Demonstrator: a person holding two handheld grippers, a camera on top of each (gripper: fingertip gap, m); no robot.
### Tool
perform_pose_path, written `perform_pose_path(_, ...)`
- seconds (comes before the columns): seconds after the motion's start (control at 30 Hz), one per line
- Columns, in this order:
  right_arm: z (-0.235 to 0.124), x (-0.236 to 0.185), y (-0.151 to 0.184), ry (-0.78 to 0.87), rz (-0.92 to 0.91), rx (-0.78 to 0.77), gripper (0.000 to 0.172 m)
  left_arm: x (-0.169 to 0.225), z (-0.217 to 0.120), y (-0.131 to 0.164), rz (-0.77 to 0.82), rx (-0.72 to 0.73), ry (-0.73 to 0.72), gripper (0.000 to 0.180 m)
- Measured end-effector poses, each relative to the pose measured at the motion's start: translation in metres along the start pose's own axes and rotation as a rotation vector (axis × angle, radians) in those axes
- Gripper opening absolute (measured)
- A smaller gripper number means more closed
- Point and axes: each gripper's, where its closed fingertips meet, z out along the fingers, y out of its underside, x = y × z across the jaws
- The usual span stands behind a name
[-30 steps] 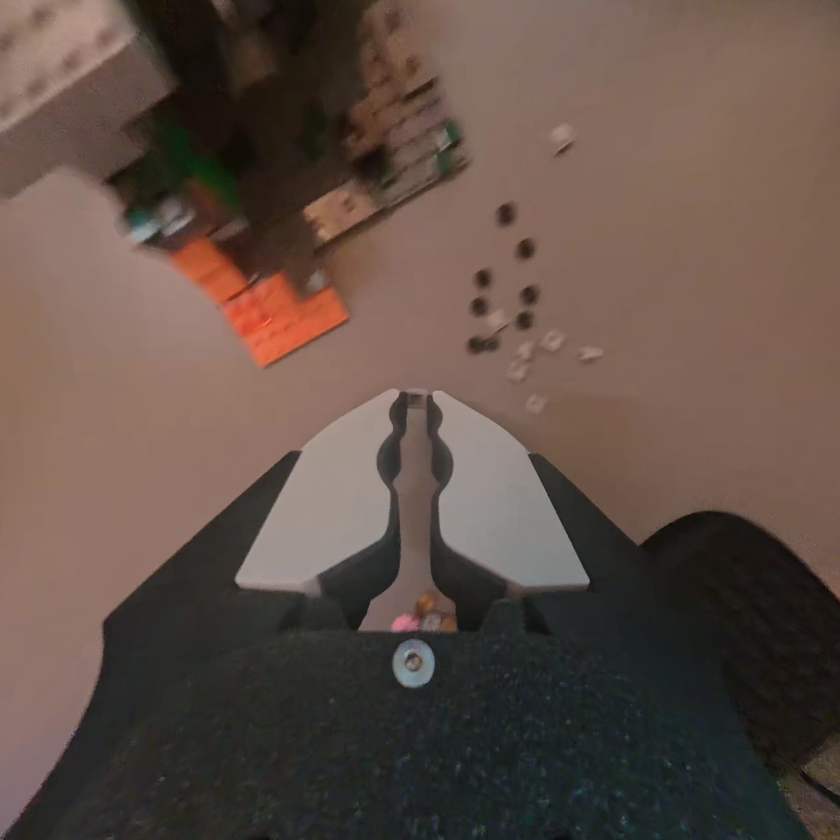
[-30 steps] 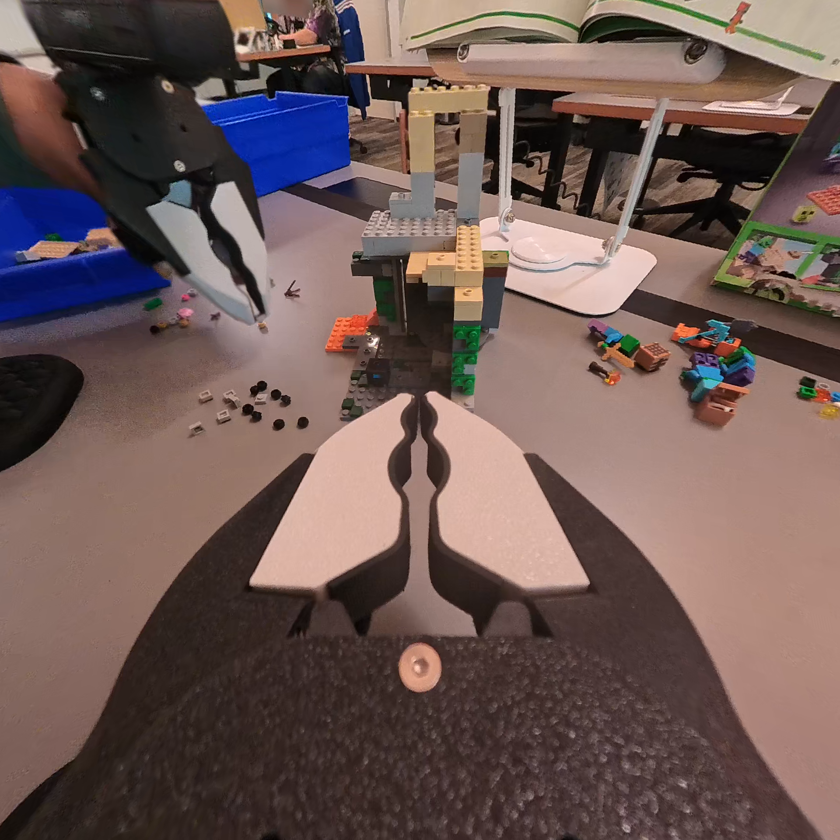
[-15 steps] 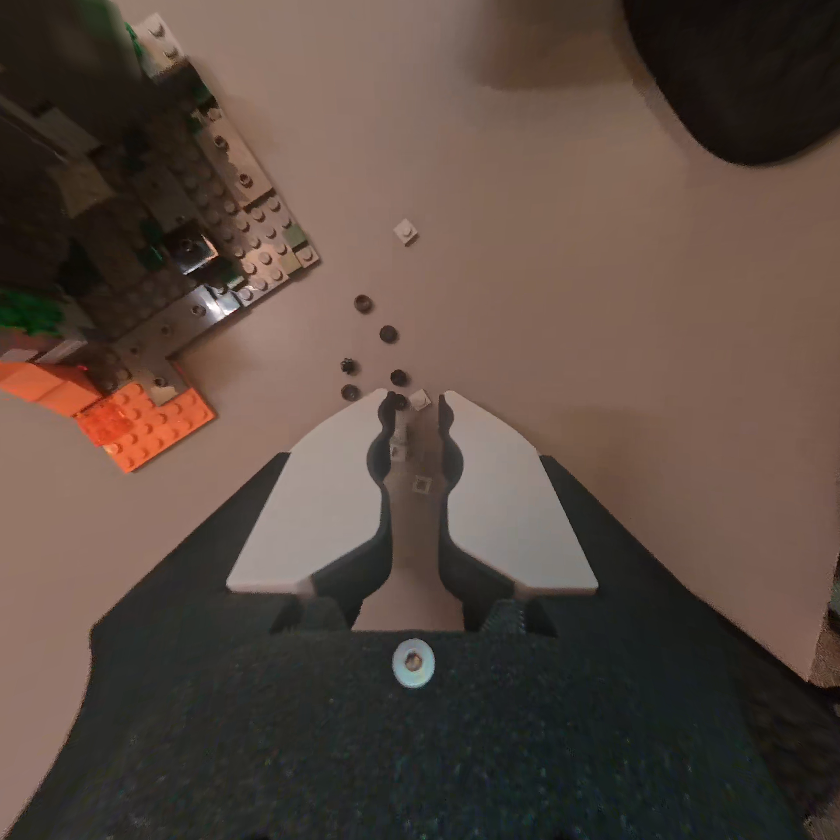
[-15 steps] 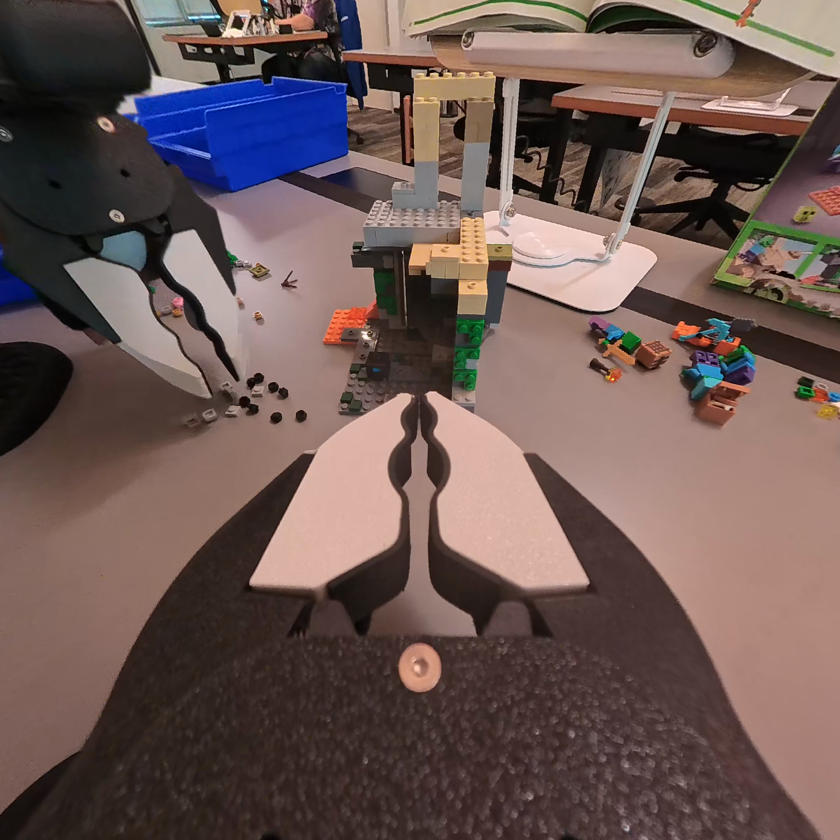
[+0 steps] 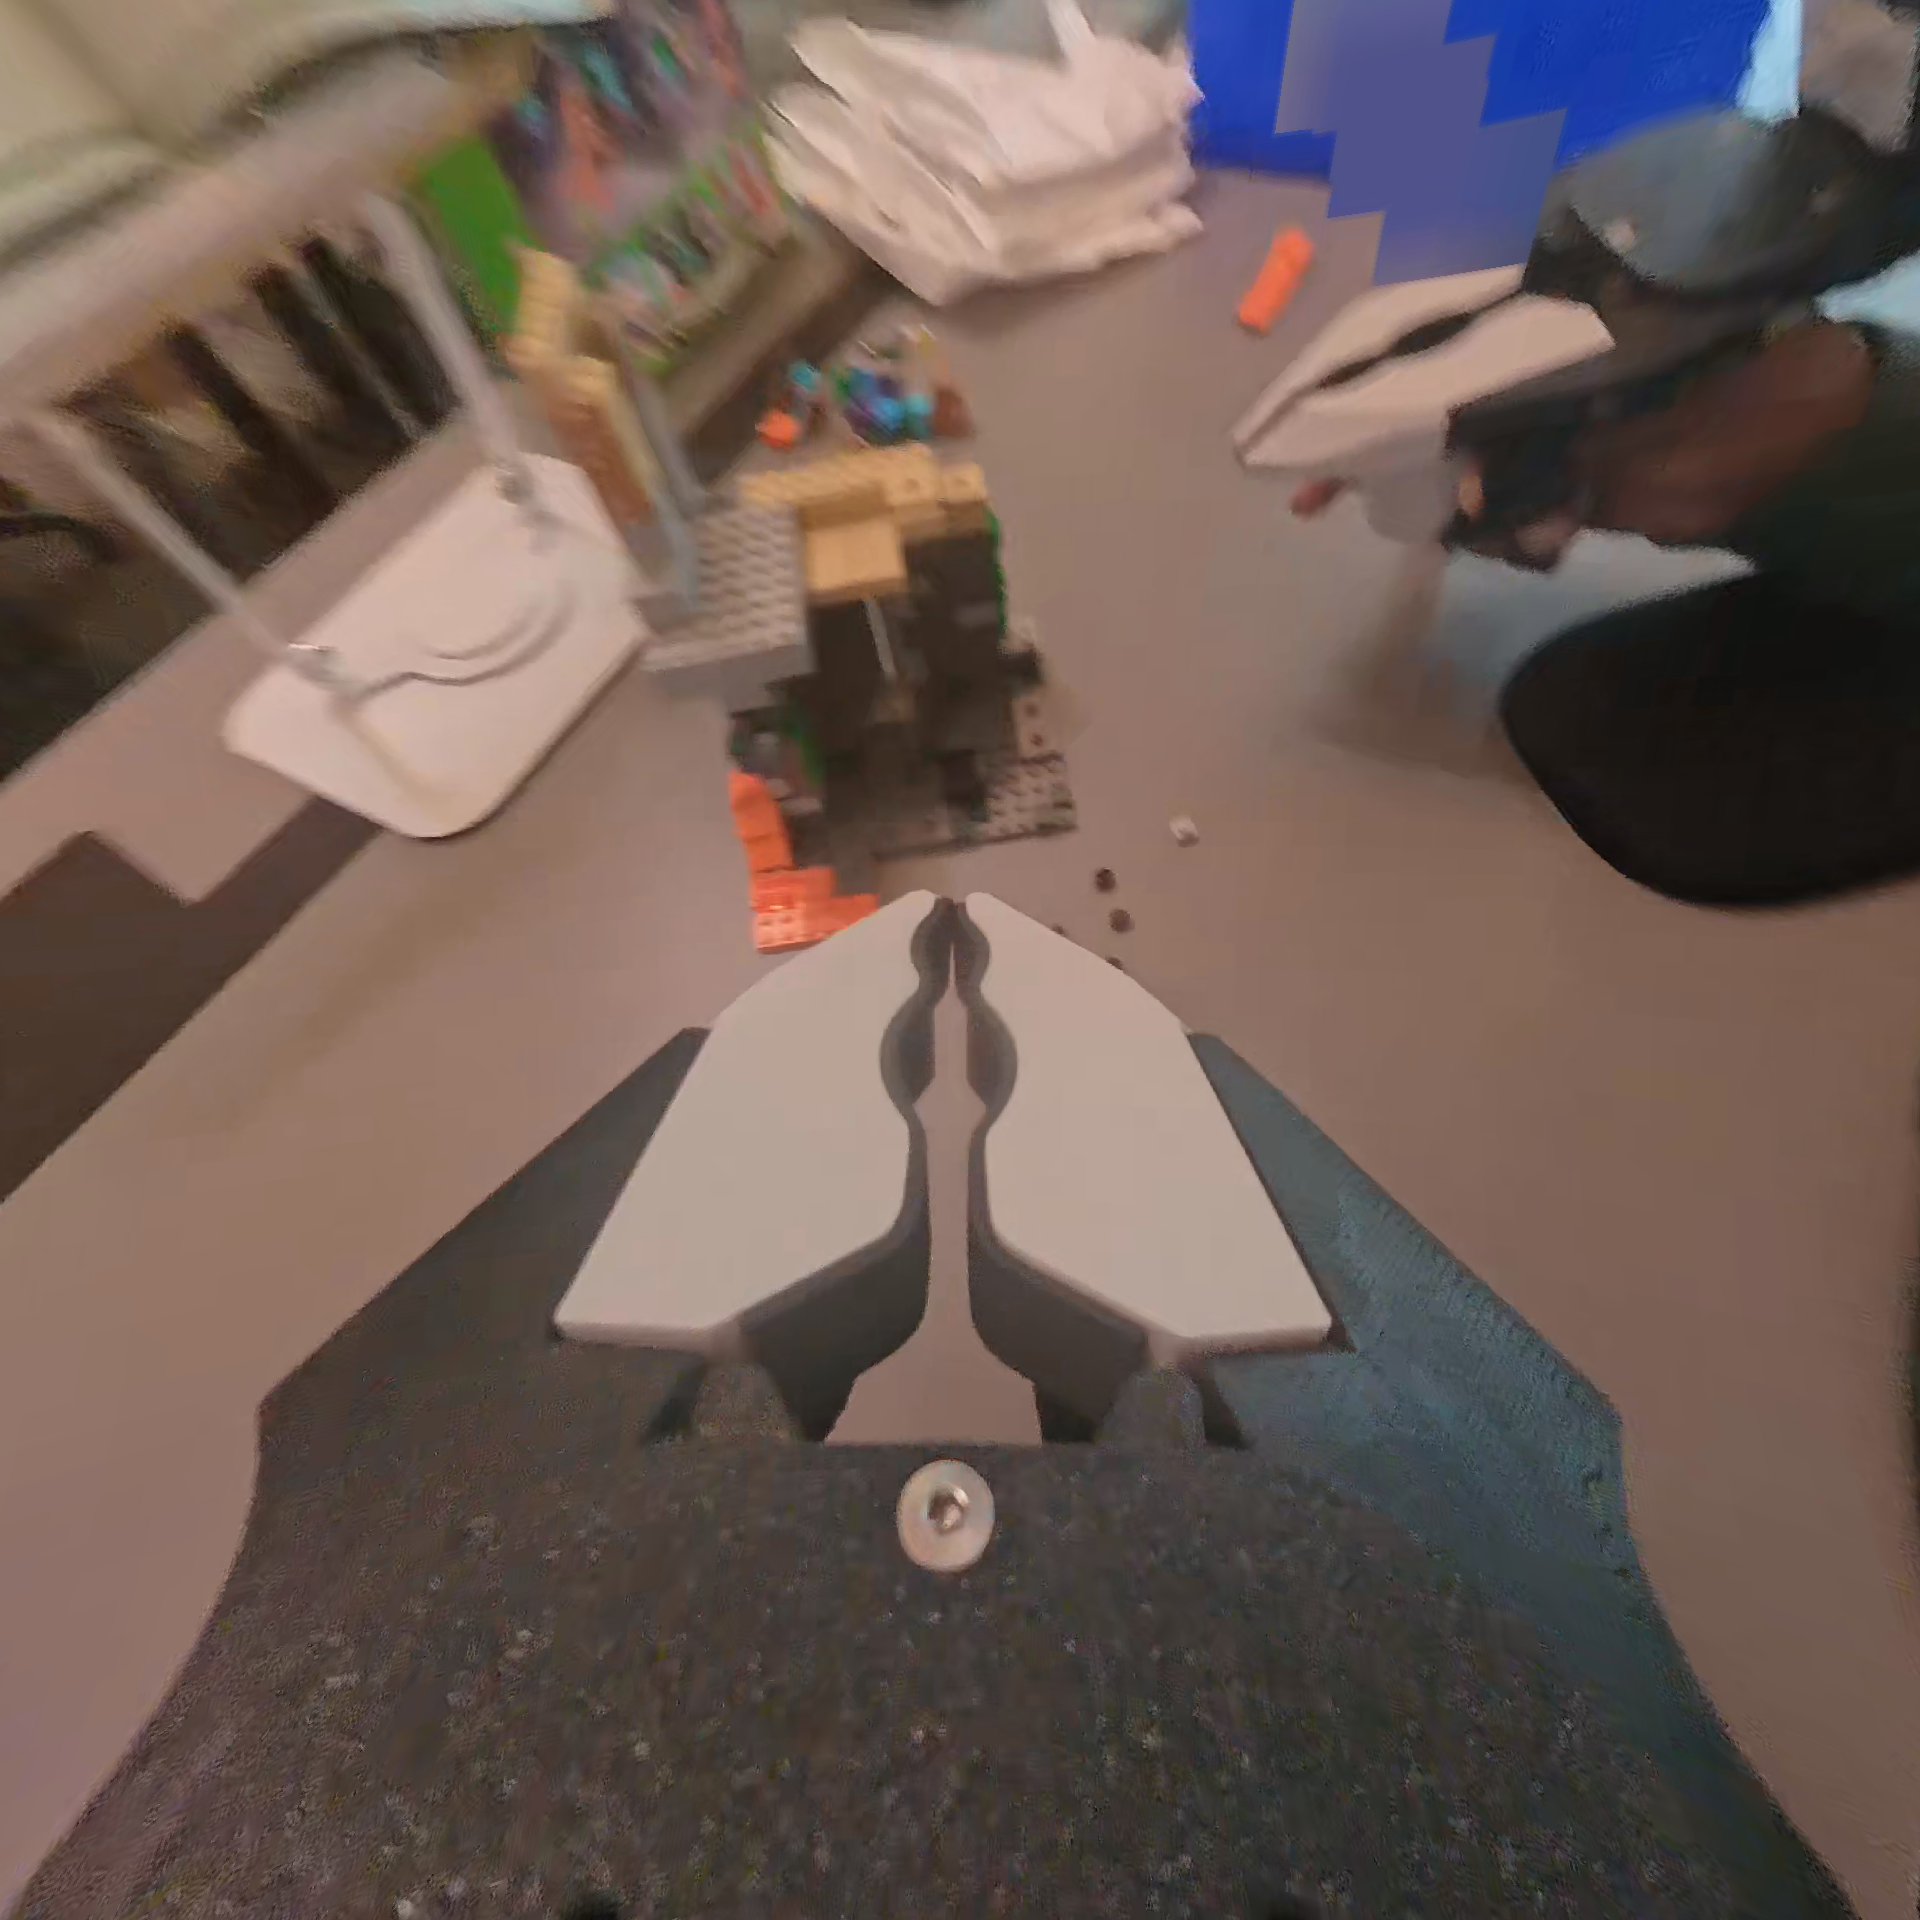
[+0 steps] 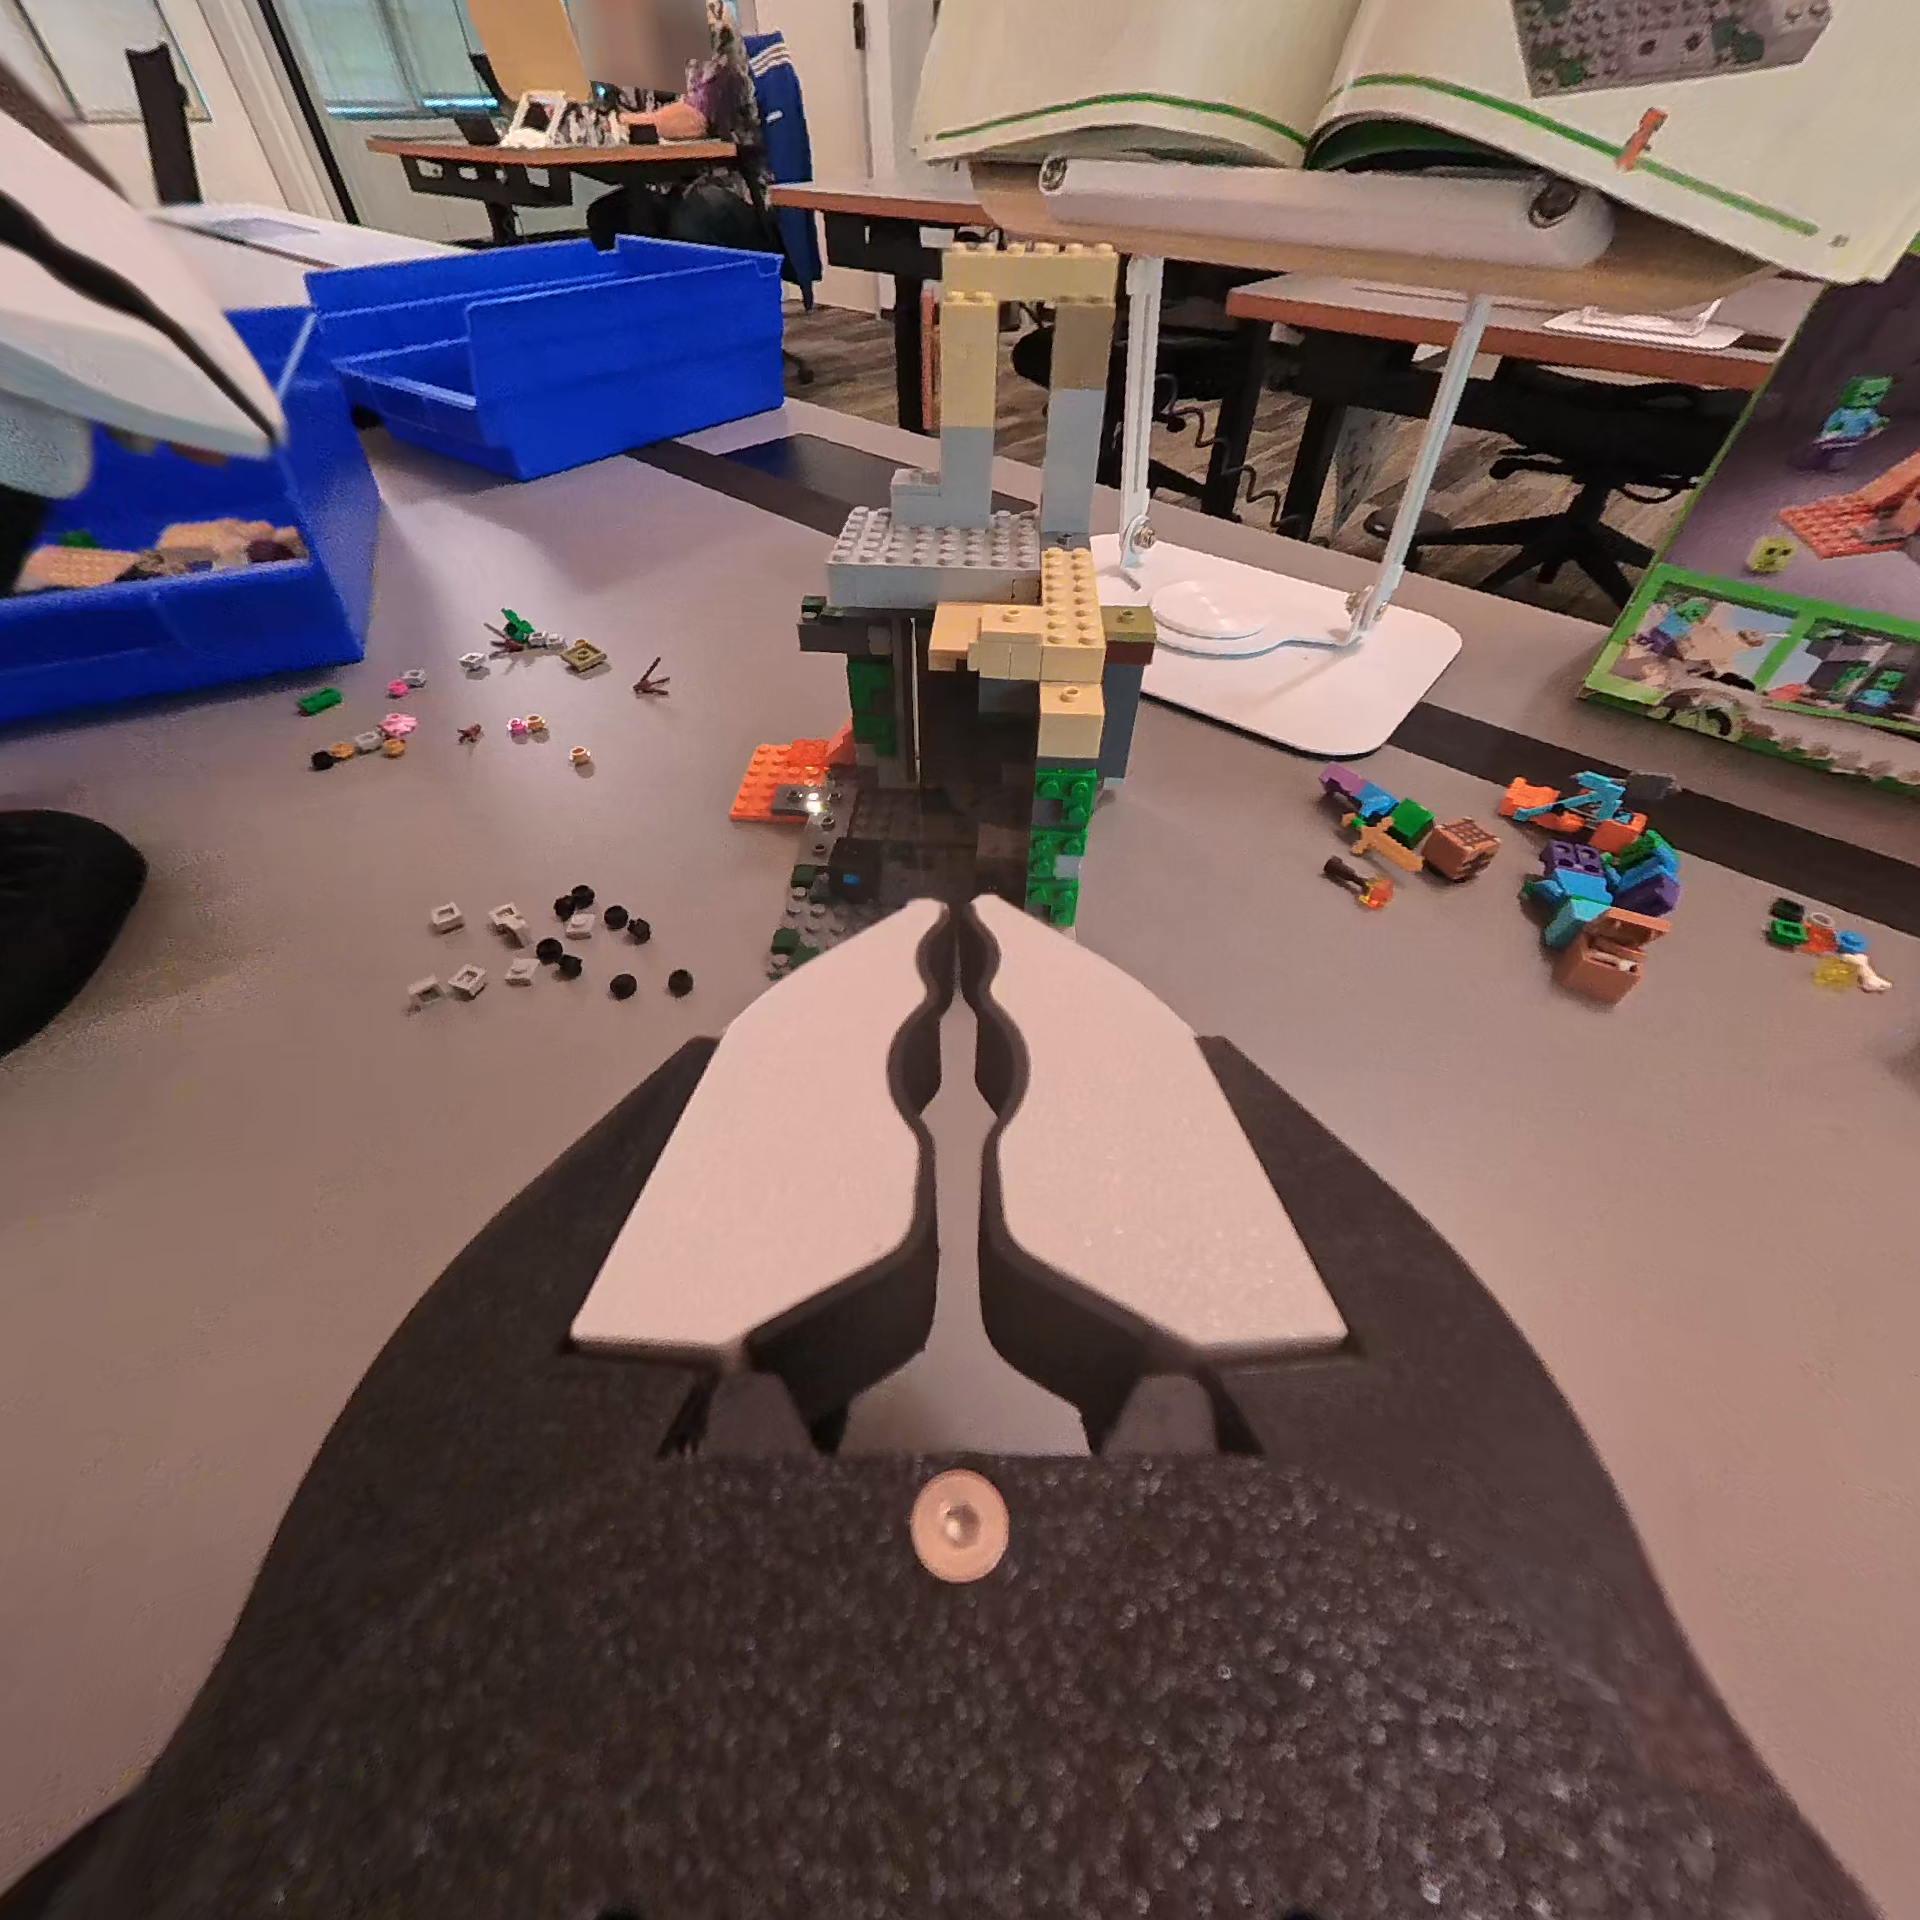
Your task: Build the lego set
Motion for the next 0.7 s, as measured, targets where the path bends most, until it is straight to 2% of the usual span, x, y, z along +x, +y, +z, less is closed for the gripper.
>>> perform_pose_path(0.2, 0.001, -0.003, -0.011, 0.048, 0.005, 0.048, 0.000, -0.045, -0.072, 0.003, -0.124, 0.201, -0.365, 0.000)
perform_pose_path(0.33, 0.003, -0.013, -0.017, 0.049, -0.022, 0.062, 0.000, -0.079, -0.136, 0.023, -0.202, 0.252, -0.586, 0.000)
perform_pose_path(0.53, 0.007, -0.032, -0.015, 0.025, -0.057, 0.050, 0.000, -0.131, -0.228, 0.075, -0.272, 0.146, -0.820, 0.000)
perform_pose_path(0.7, 0.013, -0.037, -0.004, 0.028, -0.088, 0.010, 0.000, -0.162, -0.256, 0.136, -0.330, -0.114, -0.739, 0.000)
